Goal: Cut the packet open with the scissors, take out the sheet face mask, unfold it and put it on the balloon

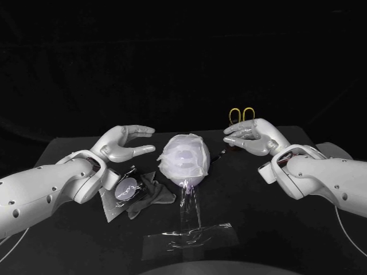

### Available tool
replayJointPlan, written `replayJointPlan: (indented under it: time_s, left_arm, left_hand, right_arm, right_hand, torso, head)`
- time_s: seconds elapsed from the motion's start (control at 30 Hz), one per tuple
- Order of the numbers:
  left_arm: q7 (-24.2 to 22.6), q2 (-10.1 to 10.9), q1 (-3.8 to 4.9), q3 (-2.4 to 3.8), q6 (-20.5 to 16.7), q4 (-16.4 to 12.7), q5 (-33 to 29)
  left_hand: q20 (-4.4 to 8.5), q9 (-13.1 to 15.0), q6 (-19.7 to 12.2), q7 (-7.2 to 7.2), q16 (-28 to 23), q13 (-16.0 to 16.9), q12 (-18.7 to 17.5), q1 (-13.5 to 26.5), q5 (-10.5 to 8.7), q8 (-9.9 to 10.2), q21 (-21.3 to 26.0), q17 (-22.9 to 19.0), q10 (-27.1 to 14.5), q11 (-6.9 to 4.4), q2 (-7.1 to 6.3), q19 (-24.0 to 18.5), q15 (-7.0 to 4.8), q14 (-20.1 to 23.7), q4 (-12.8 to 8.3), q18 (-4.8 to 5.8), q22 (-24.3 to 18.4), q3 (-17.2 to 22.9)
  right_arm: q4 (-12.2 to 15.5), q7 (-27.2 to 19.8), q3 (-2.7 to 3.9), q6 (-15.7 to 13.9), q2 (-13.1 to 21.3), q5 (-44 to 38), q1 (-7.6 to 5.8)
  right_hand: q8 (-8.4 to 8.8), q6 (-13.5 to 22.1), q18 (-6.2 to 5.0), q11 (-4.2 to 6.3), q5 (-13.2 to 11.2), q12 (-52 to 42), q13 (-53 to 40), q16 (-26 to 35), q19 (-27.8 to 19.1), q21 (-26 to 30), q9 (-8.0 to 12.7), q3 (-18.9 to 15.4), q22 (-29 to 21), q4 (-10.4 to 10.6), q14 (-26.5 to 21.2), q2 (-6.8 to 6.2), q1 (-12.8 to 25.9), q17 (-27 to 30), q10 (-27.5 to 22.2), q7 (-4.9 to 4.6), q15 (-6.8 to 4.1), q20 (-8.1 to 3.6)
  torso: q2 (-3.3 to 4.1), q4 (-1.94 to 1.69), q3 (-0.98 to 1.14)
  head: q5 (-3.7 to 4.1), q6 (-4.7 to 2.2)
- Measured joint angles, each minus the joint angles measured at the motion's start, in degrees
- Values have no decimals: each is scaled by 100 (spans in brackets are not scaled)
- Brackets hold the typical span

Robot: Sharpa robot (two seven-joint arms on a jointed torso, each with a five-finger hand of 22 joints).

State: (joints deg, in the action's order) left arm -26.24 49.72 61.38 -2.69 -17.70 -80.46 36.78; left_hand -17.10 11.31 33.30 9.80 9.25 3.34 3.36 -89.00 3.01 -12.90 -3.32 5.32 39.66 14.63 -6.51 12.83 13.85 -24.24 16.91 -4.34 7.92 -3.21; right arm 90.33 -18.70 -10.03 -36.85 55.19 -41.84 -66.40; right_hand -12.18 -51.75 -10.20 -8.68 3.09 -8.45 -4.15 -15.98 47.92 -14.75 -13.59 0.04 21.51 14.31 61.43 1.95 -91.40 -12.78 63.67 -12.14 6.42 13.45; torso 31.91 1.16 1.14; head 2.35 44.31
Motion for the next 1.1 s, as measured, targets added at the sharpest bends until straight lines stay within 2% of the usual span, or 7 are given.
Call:
replayJointPlan:
  time_s: [0.13, 0.2, 0.3, 0.5, 0.6, 0.77, 1.1]
  left_arm:
    - [-2, -99, 12, 2, -8, -79, 29]
    - [14, -168, 16, 2, -8, -115, 156]
    - [52, -280, 21, 3, -8, -130, 404]
    - [171, -504, 24, 4, -54, -62, 1068]
    - [245, -610, 25, 6, -104, -2, 1393]
    - [350, -731, 25, 7, -176, 38, 1791]
    - [584, -860, 26, 10, -294, 73, 2238]
  left_hand:
    - [-1, -3, 0, 0, -74, -6, 0, -35, 0, 0, 0, -34, -76, 9, -6, -5, 2, 110, 0, 0, -26, 0]
    - [8, -19, -23, -4, -171, -29, -21, 7, 0, 0, 14, -78, -353, -11, -48, -101, 18, 293, -2, 0, -77, -20]
    - [13, -53, -124, -20, -346, -59, -54, 107, 0, 35, 77, -154, -781, -91, -303, -243, -12, 630, 18, 0, -157, -243]
    - [21, -9, 11, -6, -535, -60, -54, 201, 0, -3, 122, -244, -1072, -318, -543, -331, -177, 1054, 41, 0, -220, -469]
    - [20, 22, 102, 6, -584, -71, -54, 200, 0, -53, 122, -264, -1154, -438, -575, -331, -218, 1161, 36, 0, -220, -493]
    - [21, 3, 43, 12, -666, -92, -92, 207, 0, -18, 122, -309, -1467, -537, -748, -331, -268, 1391, 41, 0, -219, -627]
    - [21, -29, -57, -7, -711, -99, -92, 185, 0, 29, 122, -337, -1652, -583, -784, -331, -311, 1535, 40, 0, -219, -659]
  right_arm:
    - [-8, 129, 0, -22, -59, -15, -1]
    - [-16, 191, -1, -37, -110, -106, -1]
    - [-45, 286, -1, -58, -231, -389, -2]
    - [-70, 466, 1, -95, -463, -1264, 1]
    - [-73, 567, 1, -120, -565, -1756, 15]
    - [-83, 721, 1, -164, -666, -2403, 59]
    - [-210, 989, -3, -176, -871, -3119, 123]
  right_hand:
    - [0, -89, 0, 50, 0, 129, 41, 13, 90, -20, 42, 190, -41, 34, 60, -15, -180, -48, 114, 30, -57, -54]
    - [97, -19, 0, -81, 0, 351, 53, 277, -180, 177, 106, 258, -164, 134, -351, -55, -139, 7, -99, -41, 126, 44]
    - [269, 93, 54, -299, 0, 482, 65, 703, -744, 571, 206, 280, -390, 160, -1100, -189, 1, 175, -774, -105, 394, 226]
    - [632, 862, 270, -512, 0, 506, 81, 1293, -2617, 1210, 449, 85, -1164, 203, -2840, -299, 609, 623, -1954, 56, 686, 328]
    - [745, 1208, 271, -504, 0, 530, 105, 1321, -2907, 1210, 545, -28, -1291, 213, -3315, -322, 834, 750, -2336, 118, 691, 335]
    - [901, 1891, 545, -386, 36, 564, 141, 1363, -3266, 1245, 720, -169, -1441, 230, -3964, -391, 1229, 913, -3105, 226, 528, 342]
    - [900, 2187, 550, -303, 180, 586, 171, 1399, -3527, 1245, 826, -224, -1551, 253, -4495, -257, 1689, 1046, -3837, 273, 481, 345]
  torso:
    - [4, -6, -5]
    - [6, -10, -8]
    - [9, -15, -9]
    - [10, -13, -9]
    - [10, -12, -9]
    - [10, -11, -10]
    - [9, -9, -7]
  head:
    - [43, -24]
    - [57, -31]
    - [68, -38]
    - [82, -40]
    - [97, -36]
    - [121, -34]
    - [143, -35]
